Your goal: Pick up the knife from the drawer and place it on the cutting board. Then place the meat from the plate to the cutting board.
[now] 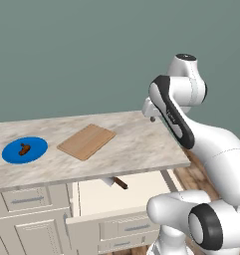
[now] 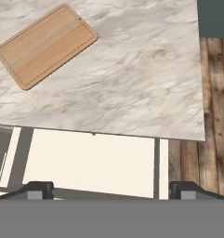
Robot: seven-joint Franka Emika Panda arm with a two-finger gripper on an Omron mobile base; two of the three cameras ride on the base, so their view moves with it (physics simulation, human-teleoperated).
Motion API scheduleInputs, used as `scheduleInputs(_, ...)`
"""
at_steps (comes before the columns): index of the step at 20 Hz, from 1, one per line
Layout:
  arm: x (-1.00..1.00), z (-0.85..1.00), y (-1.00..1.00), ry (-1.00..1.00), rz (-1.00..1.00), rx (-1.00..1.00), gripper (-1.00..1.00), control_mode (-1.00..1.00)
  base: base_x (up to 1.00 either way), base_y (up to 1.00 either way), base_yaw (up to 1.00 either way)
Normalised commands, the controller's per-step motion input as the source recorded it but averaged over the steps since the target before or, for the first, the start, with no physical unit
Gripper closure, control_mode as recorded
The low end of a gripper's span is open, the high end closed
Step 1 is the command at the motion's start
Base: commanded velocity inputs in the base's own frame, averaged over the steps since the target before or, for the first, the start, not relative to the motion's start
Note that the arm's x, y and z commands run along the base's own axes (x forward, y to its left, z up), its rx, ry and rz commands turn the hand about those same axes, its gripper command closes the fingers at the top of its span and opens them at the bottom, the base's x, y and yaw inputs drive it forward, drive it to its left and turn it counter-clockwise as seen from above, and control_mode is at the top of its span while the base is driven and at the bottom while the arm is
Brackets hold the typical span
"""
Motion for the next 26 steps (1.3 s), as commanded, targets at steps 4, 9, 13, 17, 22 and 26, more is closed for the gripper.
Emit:
scheduleInputs(4, 0.00, 0.00, 0.00, 0.00, 0.00, 0.00, -1.00, -1.00, 0.00, 0.00, 0.00)
scheduleInputs(9, 0.00, 0.00, 0.00, 0.00, 0.00, 0.00, -1.00, -1.00, 0.00, 0.00, 0.00)
scheduleInputs(13, 0.00, 0.00, -0.03, 0.00, 0.00, 0.00, -1.00, -1.00, 0.00, 0.00, 0.00)
scheduleInputs(17, 0.00, -0.01, -0.02, 0.00, 0.00, 0.00, -1.00, 1.00, 0.00, -0.19, 0.00)
scheduleInputs(22, 0.00, 0.00, 0.00, 0.00, 0.00, 0.00, -1.00, 1.00, 0.00, -0.58, 0.00)
scheduleInputs(26, 0.00, 0.00, 0.00, 0.00, 0.00, 0.00, -1.00, 1.00, 0.00, -0.66, 0.00)
